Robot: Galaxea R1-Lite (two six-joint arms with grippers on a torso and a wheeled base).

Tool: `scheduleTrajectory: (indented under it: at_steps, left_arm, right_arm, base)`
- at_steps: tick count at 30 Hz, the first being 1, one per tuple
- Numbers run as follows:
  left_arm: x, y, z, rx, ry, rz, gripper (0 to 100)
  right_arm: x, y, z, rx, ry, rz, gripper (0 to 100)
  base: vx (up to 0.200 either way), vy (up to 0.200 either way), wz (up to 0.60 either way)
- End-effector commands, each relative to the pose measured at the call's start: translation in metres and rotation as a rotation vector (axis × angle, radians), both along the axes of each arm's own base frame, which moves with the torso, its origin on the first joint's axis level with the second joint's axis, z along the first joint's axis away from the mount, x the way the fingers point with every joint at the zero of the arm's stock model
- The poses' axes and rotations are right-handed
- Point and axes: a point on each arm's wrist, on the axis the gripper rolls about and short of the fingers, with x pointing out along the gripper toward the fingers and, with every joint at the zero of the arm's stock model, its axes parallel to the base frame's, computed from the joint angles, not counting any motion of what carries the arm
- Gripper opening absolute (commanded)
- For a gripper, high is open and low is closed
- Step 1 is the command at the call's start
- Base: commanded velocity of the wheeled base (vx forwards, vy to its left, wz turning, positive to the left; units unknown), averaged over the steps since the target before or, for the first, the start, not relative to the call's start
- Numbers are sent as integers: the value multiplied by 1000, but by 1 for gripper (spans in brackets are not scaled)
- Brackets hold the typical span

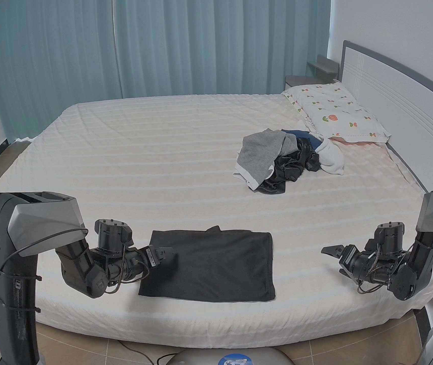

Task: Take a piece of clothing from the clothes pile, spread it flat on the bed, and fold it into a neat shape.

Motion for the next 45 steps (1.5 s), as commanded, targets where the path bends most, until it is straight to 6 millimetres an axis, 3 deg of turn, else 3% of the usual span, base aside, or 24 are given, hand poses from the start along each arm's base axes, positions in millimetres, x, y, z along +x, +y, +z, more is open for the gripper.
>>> scheduleTrajectory:
  at_steps: [1,14,15,45]
  left_arm:
    - [-1,0,-3,0,5,-1,100]
    - [1,-1,-9,-8,17,-3,100]
    - [1,-1,-10,-5,18,-2,0]
    - [-7,-1,-7,3,-10,22,0]
  right_arm:
    - [0,2,-3,-1,9,5,100]
    - [0,2,-2,-3,7,6,100]
    - [0,2,-2,-2,5,6,100]
    - [0,1,-3,-3,10,3,100]
  base:
    - [0,0,0]
    - [0,0,0]
    - [0,0,0]
    - [0,13,0]
